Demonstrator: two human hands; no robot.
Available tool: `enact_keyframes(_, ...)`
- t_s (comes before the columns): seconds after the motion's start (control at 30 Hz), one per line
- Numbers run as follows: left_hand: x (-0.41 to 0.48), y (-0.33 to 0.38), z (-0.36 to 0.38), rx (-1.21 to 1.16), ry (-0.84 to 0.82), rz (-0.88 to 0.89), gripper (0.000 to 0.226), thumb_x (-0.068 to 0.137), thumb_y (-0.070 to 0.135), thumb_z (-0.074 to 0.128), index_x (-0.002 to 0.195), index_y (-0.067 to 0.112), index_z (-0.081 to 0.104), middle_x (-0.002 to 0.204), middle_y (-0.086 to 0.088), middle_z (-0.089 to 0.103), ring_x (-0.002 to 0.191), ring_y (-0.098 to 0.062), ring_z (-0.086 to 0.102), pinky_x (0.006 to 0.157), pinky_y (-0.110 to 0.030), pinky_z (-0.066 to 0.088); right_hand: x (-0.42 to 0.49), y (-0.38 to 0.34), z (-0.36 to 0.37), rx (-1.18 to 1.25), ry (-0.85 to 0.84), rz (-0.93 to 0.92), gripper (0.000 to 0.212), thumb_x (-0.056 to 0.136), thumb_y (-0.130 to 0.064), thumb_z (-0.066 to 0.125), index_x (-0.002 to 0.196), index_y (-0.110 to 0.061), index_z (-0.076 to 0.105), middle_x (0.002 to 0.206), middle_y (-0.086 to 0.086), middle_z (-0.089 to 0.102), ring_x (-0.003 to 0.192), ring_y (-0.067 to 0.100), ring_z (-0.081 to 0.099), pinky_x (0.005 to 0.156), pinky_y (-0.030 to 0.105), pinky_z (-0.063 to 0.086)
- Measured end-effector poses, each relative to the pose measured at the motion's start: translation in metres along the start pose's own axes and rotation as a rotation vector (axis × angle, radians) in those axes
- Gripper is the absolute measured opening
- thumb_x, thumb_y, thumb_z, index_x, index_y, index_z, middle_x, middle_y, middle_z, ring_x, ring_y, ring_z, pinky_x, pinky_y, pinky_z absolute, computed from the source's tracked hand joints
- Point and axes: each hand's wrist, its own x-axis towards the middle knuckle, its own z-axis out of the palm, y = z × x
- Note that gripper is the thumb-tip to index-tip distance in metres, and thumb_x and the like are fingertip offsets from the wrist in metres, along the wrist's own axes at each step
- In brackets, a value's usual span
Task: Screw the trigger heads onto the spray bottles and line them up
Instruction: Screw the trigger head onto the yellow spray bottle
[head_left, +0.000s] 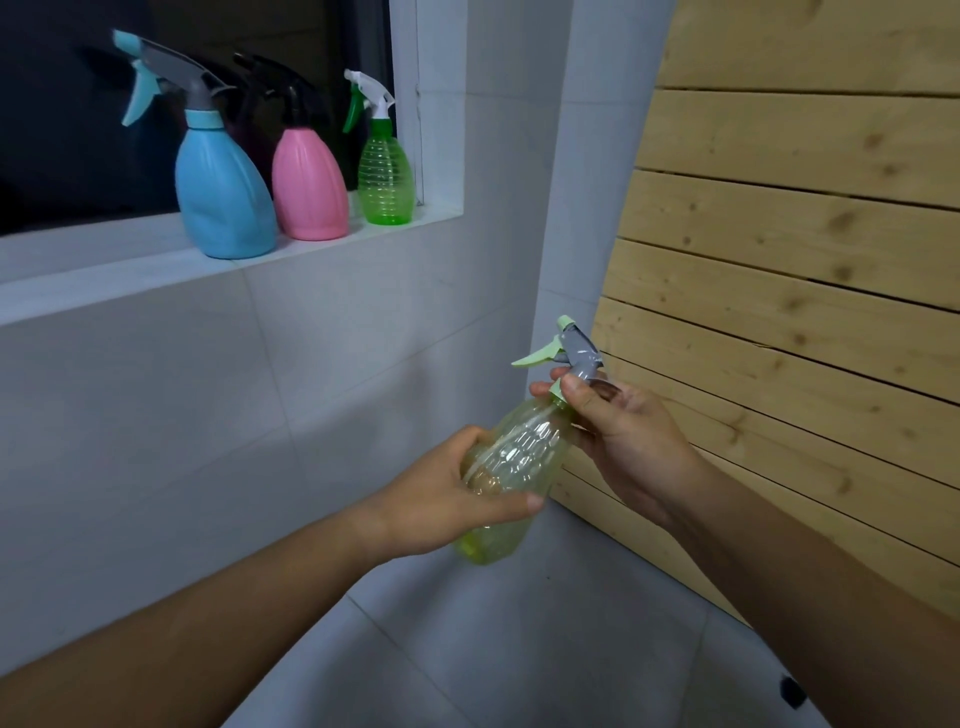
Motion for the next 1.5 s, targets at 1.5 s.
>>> enact_keyframes(1.5,-0.055,0.026,-0.329,-0.075,0.959,0.11,0.044,0.093,0.022,0.073,0.134,0.021,0.058,0.099,-0.007,0.073,0.091,-0.023,0.074,0.071,-0.027,0.058,0.146,-0.022,0.366,-0.558,-0.389,-0.352,0.052,0.093,-0.031,0.059,0.142,-0.036,0.045,0.12,-0.001,0.069,0.112,0.012,0.063,0.101,0.038,0.05)
